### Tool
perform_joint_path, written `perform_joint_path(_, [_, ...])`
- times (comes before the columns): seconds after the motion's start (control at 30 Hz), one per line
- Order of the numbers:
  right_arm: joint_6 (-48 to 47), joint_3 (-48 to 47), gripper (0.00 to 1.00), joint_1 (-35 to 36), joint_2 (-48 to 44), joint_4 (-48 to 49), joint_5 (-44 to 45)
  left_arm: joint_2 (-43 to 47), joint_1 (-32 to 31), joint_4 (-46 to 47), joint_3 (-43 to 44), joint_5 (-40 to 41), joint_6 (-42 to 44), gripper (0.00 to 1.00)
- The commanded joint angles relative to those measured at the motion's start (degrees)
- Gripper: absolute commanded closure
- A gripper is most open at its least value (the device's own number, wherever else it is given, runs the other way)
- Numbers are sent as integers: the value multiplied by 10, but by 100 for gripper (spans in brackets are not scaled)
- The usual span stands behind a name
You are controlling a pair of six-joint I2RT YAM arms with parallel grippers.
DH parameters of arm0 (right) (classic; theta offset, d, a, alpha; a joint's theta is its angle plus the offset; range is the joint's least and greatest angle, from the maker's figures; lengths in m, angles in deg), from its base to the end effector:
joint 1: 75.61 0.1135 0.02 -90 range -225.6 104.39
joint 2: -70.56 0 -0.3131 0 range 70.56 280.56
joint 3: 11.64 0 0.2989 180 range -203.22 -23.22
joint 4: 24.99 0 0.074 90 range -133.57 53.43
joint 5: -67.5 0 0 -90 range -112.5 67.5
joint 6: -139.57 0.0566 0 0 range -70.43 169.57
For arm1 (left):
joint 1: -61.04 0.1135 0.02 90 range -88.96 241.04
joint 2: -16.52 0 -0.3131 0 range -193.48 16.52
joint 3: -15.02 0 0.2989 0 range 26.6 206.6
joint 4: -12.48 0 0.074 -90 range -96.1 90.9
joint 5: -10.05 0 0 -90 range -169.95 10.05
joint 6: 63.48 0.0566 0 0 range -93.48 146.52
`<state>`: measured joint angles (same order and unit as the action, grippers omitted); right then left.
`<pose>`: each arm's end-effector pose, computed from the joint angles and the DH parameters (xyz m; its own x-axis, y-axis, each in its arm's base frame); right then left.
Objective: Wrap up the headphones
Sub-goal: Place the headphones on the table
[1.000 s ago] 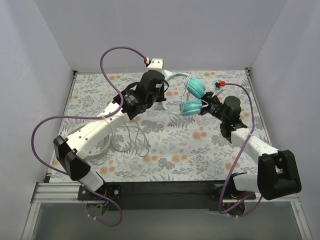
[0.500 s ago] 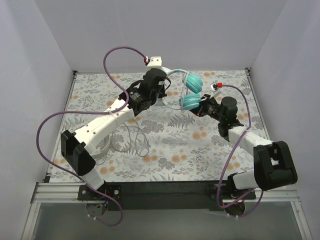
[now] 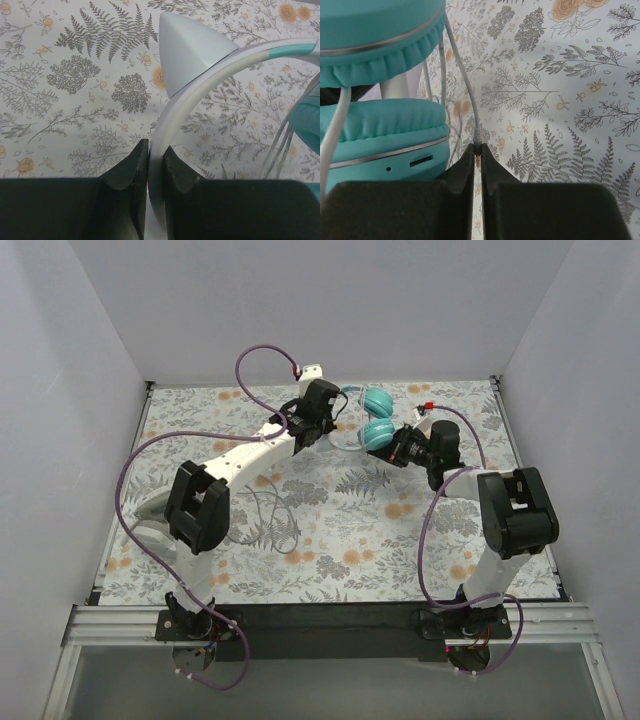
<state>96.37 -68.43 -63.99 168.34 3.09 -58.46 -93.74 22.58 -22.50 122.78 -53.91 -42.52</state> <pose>0.3898 0.1141 0.2009 -0.6773 0.4631 -0.5716 -0.3359 0.4966 0.8004 0.4274 -0.3078 0.3182 -0.4376 -0.7240 -0.5333 -0.3426 0.6826 -0.6455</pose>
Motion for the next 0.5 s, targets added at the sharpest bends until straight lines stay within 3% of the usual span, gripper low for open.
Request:
perform_joint_path(0.0, [40, -48, 99, -8, 50, 51, -36, -22, 23, 67, 48, 4, -47, 100])
perform_joint_path(0.47, [146, -231, 99, -26, 296, 82, -24, -259, 77, 73, 240, -45, -75, 100])
